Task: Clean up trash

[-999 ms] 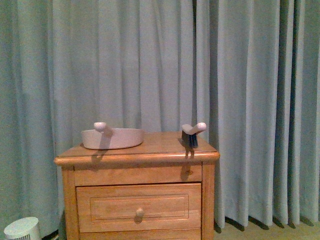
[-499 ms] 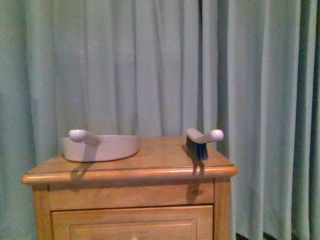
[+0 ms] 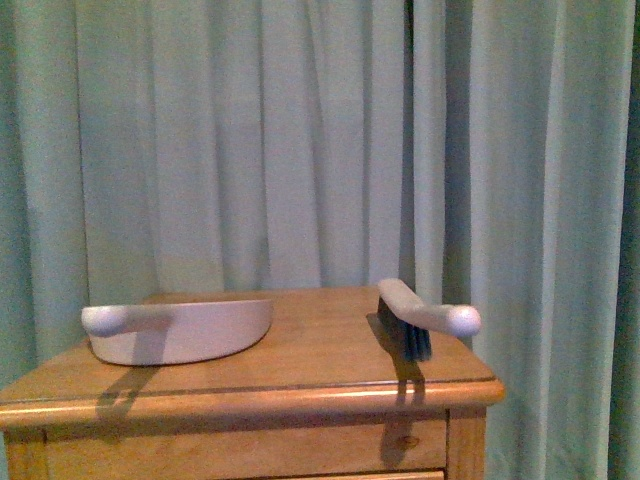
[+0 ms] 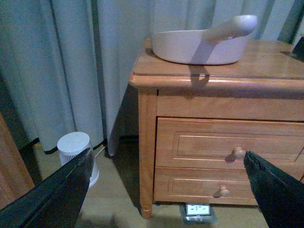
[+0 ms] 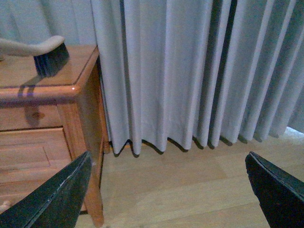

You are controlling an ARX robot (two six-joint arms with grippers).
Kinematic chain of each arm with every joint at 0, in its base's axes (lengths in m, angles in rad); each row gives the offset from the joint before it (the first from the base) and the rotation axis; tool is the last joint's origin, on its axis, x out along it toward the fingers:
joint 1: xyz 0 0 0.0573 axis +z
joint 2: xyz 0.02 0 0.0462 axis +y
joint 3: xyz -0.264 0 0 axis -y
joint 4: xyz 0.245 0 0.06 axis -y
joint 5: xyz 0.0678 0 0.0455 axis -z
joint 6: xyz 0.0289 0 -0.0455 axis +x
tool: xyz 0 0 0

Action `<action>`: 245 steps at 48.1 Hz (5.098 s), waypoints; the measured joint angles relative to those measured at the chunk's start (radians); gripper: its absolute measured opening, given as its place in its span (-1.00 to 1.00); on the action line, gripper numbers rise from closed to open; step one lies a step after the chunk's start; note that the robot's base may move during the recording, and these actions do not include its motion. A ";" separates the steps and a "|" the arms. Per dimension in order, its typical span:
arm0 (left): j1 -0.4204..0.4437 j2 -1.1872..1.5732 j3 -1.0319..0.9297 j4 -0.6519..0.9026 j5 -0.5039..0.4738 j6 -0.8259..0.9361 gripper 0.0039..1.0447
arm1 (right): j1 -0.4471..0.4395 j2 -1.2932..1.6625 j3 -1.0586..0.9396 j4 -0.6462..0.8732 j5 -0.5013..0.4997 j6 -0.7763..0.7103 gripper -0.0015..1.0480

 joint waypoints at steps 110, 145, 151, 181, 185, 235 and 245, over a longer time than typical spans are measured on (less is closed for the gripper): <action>-0.255 1.985 1.454 -0.367 -0.235 -0.081 0.86 | 0.000 0.000 0.000 0.000 0.000 0.000 0.86; -0.241 2.028 1.443 -0.296 -0.261 -0.060 -0.49 | 0.000 0.000 0.000 0.000 0.000 0.000 0.86; -0.238 2.001 1.402 -0.239 -0.265 -0.051 -0.49 | 0.000 0.000 0.000 0.000 0.000 0.000 0.86; -0.278 1.322 0.696 0.649 -0.199 0.237 -0.49 | 0.000 0.000 0.000 0.000 0.000 0.000 0.86; -0.269 1.132 0.533 0.726 -0.143 0.241 -0.49 | 0.000 0.000 0.000 0.000 0.000 0.000 0.86; 0.182 0.364 0.191 0.476 0.261 0.017 -0.50 | 0.375 1.500 1.028 -0.201 0.183 0.287 0.86; 0.182 0.364 0.191 0.476 0.261 0.017 -0.50 | 0.495 1.741 1.311 -0.342 0.214 0.404 0.86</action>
